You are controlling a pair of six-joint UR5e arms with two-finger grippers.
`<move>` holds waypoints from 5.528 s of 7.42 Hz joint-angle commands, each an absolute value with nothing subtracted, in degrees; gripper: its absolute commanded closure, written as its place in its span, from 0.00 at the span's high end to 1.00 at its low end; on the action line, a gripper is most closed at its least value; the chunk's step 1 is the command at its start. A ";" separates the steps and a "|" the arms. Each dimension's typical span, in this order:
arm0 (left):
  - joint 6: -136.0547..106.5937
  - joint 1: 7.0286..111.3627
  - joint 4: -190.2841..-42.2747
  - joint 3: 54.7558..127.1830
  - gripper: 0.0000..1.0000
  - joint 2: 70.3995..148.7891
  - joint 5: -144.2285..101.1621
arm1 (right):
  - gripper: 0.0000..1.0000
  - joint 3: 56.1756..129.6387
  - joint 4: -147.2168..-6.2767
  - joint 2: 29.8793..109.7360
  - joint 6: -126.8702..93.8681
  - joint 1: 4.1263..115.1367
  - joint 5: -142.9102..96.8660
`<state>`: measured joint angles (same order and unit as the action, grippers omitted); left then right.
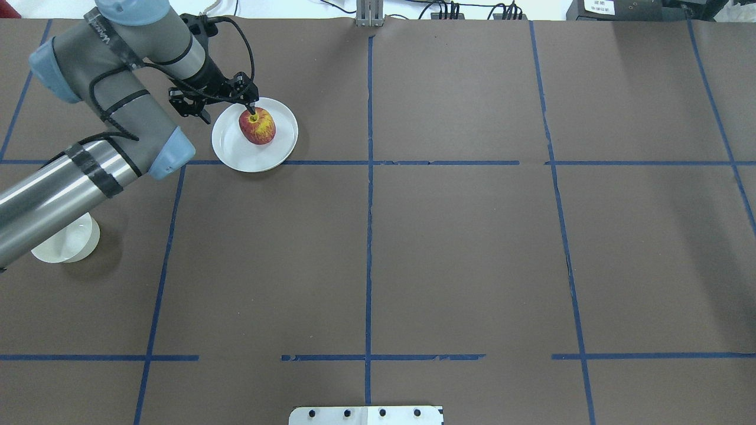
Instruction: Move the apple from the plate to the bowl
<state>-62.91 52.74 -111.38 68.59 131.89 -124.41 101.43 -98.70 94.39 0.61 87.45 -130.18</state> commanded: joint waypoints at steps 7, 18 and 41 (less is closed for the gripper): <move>-65.83 48.60 -118.74 58.27 0.95 136.14 -122.52 | 1.00 101.43 -98.61 94.39 0.62 87.45 -130.17; -45.88 55.64 -126.67 102.56 0.00 80.14 -122.43 | 1.00 101.34 -98.70 94.39 0.62 87.45 -130.17; 5.72 93.39 -95.88 103.89 0.98 75.66 -137.29 | 1.00 101.43 -98.70 94.39 0.62 87.45 -130.17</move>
